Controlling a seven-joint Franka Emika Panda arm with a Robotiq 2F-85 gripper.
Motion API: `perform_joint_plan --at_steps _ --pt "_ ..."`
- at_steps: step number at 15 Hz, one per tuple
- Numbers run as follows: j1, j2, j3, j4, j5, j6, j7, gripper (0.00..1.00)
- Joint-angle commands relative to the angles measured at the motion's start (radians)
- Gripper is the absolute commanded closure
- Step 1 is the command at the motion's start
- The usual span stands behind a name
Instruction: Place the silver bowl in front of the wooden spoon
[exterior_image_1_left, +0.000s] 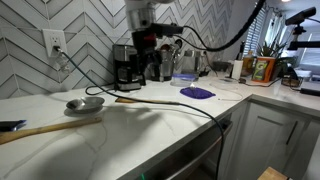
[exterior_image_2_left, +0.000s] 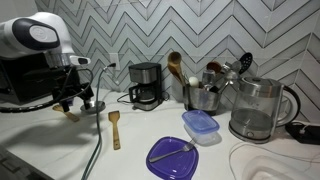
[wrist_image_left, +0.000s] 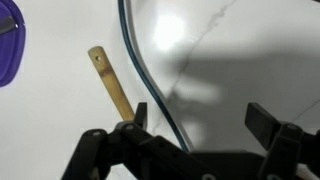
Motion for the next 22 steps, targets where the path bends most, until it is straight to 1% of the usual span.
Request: perform_joint_plan --at_steps 1,3,5,7,8,10,16,17,22 --pt "0.070 0.090 0.082 0.068 -0.001 0.010 0.072 0.00" --pt "0.099 0.142 0.127 0.112 -0.032 0.024 0.109 0.00" --pt "0.118 0.200 0.164 0.157 -0.110 0.067 0.153 0.00" --pt "0.137 0.257 0.187 0.202 -0.212 0.104 0.184 0.00" --pt "0.133 0.190 0.165 0.151 -0.133 0.083 0.149 0.00" --pt "0.141 0.215 0.167 0.168 -0.143 0.088 0.156 0.00" --pt "0.138 0.210 0.161 0.168 -0.143 0.087 0.155 0.00" --pt "0.141 0.231 0.164 0.180 -0.152 0.100 0.150 0.00" --pt "0.172 0.354 0.179 0.261 -0.200 0.123 0.220 0.00"
